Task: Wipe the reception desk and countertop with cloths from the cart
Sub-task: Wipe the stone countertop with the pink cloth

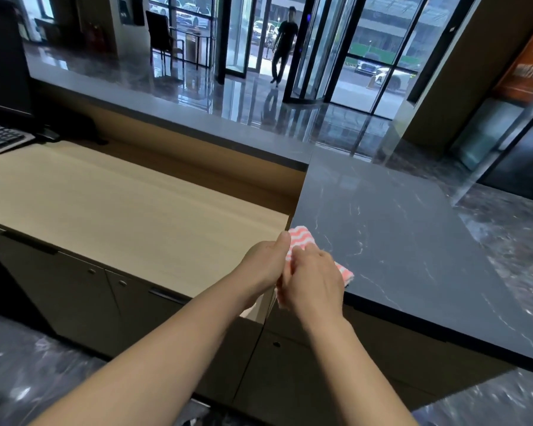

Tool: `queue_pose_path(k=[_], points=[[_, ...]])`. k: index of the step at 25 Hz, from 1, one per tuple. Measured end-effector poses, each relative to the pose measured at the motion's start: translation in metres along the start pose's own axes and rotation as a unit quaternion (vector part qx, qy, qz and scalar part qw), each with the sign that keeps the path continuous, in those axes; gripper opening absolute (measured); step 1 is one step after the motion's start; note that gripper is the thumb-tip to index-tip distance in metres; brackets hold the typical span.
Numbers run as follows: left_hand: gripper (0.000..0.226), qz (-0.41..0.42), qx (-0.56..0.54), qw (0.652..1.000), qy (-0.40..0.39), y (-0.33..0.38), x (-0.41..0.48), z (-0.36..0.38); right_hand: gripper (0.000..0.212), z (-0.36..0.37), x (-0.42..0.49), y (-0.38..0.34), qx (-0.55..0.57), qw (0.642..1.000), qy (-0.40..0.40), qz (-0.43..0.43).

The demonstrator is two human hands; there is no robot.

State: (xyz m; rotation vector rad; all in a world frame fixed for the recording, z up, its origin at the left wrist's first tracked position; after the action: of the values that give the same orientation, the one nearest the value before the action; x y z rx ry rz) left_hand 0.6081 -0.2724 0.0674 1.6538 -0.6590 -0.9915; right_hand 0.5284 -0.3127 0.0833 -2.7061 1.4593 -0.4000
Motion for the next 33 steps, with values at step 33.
queue_pose_path(k=[33], points=[[0.031, 0.009, -0.075, 0.993, -0.088, 0.089, 0.294, 0.01, 0.041, 0.05, 0.308, 0.03, 0.04, 0.994, -0.097, 0.027]])
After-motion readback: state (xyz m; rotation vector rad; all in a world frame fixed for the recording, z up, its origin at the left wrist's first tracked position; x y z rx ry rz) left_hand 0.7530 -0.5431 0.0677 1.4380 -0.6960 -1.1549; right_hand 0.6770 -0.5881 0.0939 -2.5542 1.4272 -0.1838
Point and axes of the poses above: each hand's wrist, its own x-axis towards the middle knuckle, its own z-axis out of the palm, y = z × x, the point moved 5 cm from there along x, towards the middle knuckle, and after that the axes turned 6 degrees about -x, right-handed, at the moved point
